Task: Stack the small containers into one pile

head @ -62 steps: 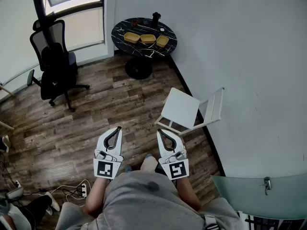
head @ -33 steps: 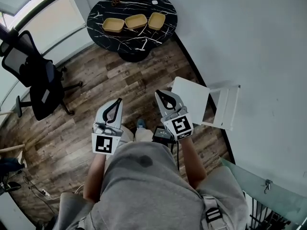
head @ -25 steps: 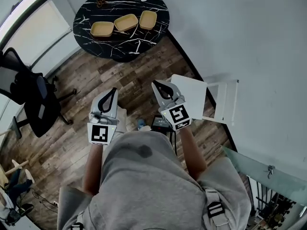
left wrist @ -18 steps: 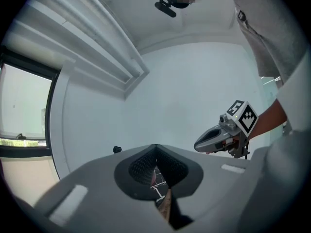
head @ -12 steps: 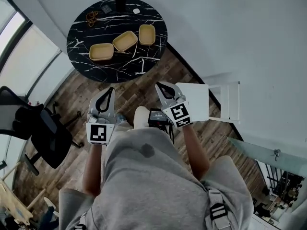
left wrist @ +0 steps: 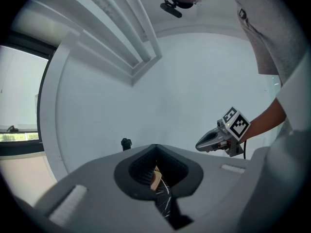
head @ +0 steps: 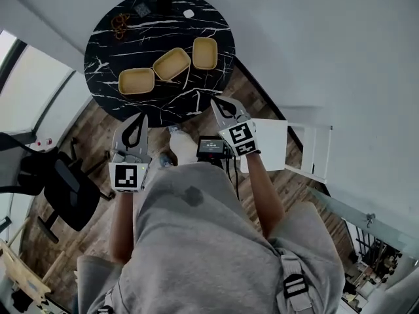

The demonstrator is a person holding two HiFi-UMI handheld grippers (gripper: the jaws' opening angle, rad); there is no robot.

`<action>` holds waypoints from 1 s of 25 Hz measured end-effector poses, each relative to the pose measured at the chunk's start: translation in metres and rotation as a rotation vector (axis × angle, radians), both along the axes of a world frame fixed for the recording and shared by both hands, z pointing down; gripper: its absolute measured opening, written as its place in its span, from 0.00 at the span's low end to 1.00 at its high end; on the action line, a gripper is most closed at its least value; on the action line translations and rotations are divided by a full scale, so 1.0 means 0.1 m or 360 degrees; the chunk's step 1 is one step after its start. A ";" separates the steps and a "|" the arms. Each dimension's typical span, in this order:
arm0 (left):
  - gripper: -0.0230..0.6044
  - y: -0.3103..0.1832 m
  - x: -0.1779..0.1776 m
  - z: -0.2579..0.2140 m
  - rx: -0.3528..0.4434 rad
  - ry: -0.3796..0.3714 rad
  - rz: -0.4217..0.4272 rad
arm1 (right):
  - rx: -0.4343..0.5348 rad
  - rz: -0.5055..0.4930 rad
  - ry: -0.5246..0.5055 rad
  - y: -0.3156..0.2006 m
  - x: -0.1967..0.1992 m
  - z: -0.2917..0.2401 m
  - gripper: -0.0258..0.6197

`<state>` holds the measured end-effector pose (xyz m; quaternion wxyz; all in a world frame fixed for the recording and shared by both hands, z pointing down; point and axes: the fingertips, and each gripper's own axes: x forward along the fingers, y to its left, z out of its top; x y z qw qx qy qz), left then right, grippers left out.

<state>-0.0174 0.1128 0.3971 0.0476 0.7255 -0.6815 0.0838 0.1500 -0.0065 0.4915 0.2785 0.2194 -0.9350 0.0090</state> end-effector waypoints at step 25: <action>0.04 -1.02 -1.22 0.41 -0.0153 -0.0017 -0.0100 | 0.0117 -0.0520 0.0991 -1.46 -0.39 2.11 0.13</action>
